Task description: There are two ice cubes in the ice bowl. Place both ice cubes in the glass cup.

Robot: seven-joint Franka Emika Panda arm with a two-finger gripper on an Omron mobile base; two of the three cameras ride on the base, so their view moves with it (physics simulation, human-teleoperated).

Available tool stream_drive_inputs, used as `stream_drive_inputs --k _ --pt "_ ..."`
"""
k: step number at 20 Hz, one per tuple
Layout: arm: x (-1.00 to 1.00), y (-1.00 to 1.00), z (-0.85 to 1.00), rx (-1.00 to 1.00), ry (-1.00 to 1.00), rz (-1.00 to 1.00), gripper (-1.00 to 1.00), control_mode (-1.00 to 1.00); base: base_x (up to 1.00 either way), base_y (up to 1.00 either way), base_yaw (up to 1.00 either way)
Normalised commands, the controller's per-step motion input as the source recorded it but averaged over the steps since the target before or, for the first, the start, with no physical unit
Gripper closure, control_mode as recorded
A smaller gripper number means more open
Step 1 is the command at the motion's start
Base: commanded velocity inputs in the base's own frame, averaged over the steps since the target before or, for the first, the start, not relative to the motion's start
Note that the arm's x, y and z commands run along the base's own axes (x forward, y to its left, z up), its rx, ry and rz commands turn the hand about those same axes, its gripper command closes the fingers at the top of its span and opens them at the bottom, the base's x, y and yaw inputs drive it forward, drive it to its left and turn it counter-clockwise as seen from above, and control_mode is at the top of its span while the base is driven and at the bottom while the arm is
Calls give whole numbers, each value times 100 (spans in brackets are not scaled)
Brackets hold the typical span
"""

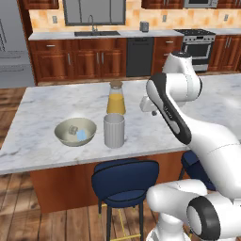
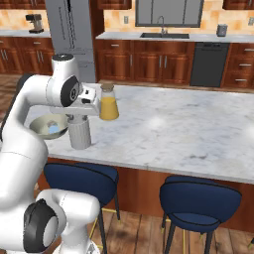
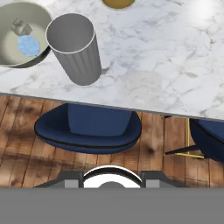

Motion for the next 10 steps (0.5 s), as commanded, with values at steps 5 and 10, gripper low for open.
stream_drive_inputs --k 5,10 --pt "-24 0 0 0 0 0 -100 -100 0 0 0" --pt "-24 20 0 0 -1 -1 -100 -100 0 0 0"
